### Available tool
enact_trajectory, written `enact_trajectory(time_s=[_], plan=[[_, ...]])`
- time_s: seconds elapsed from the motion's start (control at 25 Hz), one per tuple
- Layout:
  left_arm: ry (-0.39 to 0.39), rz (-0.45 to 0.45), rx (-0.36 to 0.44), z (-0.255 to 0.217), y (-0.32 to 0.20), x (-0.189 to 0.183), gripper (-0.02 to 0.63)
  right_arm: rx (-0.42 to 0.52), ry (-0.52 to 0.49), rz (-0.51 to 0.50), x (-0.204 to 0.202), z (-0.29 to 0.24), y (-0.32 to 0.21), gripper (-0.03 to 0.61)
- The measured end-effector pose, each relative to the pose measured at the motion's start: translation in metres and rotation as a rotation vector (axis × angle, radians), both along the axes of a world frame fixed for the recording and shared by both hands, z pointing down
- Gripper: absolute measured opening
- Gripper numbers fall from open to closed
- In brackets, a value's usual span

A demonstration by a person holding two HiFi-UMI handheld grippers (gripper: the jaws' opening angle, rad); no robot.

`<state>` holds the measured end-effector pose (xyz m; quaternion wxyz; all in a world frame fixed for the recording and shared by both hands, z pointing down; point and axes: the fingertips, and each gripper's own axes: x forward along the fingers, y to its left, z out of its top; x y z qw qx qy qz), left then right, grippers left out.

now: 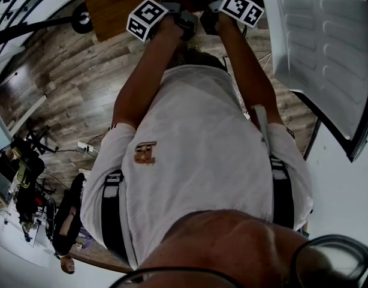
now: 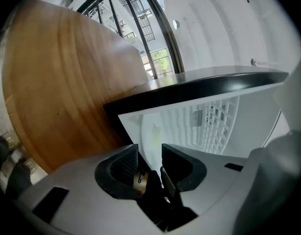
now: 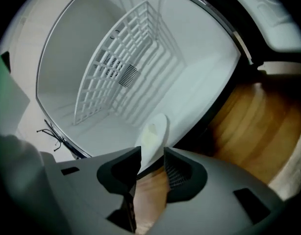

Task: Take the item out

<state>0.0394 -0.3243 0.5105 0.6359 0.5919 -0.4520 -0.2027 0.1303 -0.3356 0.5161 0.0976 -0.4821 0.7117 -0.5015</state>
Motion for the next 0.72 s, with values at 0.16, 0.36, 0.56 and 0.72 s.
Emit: enact_trajectory(time_s=[0.16, 0.36, 0.56, 0.72], plan=[[0.025, -0.027, -0.019, 0.011, -0.002, 0.001, 0.143, -0.058, -0.114, 0.028, -0.005, 0.011, -0.001, 0.147], [0.052, -0.038, -0.039, 0.019, -0.001, 0.002, 0.143, -0.109, -0.19, 0.046, -0.008, 0.022, 0.001, 0.147], [0.074, -0.039, -0.061, 0.019, 0.001, 0.005, 0.143, -0.139, -0.243, 0.055, -0.012, 0.021, 0.003, 0.147], [0.088, -0.04, -0.073, 0.023, 0.0, 0.008, 0.143, -0.152, -0.278, 0.06, -0.013, 0.023, 0.002, 0.146]])
